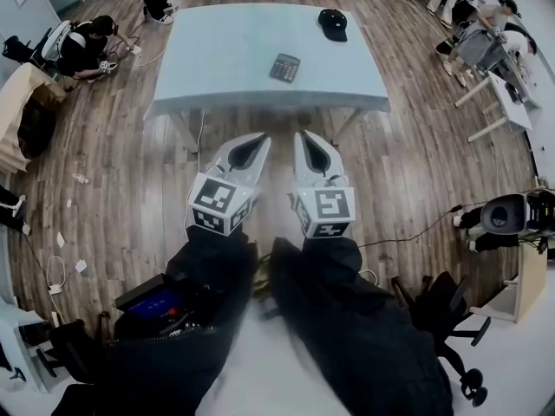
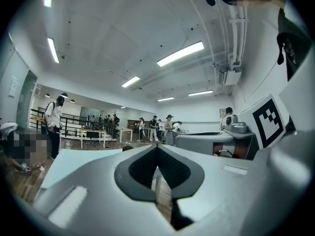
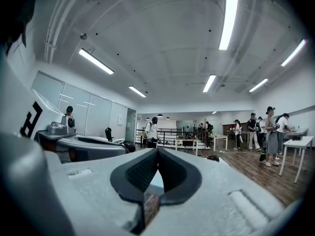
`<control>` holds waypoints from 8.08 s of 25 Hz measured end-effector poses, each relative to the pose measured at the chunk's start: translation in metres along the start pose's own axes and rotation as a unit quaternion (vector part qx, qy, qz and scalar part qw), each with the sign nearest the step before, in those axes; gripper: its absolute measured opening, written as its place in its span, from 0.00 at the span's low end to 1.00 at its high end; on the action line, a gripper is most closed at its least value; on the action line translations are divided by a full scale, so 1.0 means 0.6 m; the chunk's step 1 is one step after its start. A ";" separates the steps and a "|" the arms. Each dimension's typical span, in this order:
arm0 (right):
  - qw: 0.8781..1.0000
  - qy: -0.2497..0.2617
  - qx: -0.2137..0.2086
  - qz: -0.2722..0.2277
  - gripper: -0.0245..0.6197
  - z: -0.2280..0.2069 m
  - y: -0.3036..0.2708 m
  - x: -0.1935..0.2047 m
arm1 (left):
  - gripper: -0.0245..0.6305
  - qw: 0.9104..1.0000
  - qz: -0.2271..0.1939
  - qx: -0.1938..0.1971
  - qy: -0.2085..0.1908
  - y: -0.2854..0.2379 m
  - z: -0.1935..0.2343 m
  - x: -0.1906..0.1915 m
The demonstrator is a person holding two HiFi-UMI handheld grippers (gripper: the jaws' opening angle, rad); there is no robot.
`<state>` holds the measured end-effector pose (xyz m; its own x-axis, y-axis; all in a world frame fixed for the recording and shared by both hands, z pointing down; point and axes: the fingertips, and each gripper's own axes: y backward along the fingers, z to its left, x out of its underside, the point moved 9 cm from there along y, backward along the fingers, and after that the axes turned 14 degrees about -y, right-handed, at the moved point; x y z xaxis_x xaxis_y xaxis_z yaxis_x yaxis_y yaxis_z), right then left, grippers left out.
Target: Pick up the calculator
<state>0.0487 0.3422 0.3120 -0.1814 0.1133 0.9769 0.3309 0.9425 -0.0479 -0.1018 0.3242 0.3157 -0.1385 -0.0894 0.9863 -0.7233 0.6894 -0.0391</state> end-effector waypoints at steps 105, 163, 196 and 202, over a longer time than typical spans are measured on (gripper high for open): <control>0.937 -0.086 0.007 0.337 0.04 -0.537 -0.792 0.245 | 0.04 0.936 0.310 -0.048 0.158 -0.669 0.500 0.416; 0.795 -0.244 -0.109 0.545 0.19 -0.678 -0.976 0.488 | 0.04 0.893 0.394 -0.023 0.216 -0.718 0.572 0.556; 0.980 -0.191 -0.031 0.053 0.12 -0.511 -0.870 -0.076 | 0.04 0.985 0.125 -0.091 0.080 -0.737 0.652 0.146; 0.986 -0.162 -0.029 -0.033 0.12 -0.482 -0.845 -0.165 | 0.04 0.992 0.062 -0.093 0.056 -0.731 0.657 0.060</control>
<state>0.1669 -0.2378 0.2995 -0.4878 0.1565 0.8588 0.3593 0.9326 0.0341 -0.0562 -0.2645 0.3054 -0.1353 0.0772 0.9878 -0.5665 0.8119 -0.1410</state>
